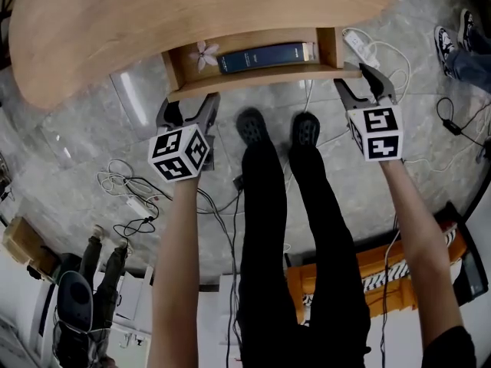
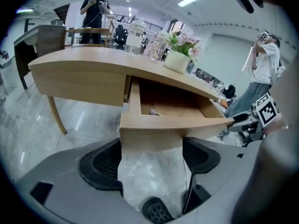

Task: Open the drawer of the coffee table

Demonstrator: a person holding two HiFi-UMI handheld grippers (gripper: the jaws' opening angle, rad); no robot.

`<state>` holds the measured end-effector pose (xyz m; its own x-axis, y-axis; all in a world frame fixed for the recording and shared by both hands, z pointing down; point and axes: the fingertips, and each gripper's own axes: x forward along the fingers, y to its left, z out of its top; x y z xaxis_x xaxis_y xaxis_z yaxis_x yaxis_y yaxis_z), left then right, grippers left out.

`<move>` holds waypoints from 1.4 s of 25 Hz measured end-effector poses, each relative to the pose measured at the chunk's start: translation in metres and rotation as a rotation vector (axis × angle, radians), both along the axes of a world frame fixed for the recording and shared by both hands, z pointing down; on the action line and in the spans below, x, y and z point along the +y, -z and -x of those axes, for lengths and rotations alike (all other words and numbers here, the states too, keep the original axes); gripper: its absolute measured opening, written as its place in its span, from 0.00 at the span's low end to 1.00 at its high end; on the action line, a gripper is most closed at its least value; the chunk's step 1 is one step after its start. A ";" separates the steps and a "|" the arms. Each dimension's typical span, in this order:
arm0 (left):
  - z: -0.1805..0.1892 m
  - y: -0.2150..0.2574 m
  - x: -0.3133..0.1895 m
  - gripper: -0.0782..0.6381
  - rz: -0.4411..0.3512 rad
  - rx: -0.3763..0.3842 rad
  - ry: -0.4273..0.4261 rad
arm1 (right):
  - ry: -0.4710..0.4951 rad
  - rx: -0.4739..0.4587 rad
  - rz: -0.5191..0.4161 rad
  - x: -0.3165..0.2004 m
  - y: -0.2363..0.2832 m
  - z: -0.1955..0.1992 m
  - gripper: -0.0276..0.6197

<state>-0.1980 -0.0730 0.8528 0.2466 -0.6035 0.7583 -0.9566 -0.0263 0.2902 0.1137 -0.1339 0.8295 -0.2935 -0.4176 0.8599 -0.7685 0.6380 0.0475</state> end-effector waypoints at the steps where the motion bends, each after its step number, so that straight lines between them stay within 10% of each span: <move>1: 0.000 0.001 0.002 0.69 0.006 0.001 0.001 | 0.001 0.003 0.005 0.002 0.001 0.000 0.43; 35: -0.012 -0.033 0.065 0.69 0.108 -0.003 -0.015 | 0.024 0.067 0.073 0.064 -0.032 -0.012 0.42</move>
<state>-0.1865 -0.0080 0.8855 0.2525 -0.5144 0.8195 -0.9573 -0.0098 0.2888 0.1257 -0.0702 0.8613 -0.2436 -0.3466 0.9059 -0.7495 0.6600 0.0510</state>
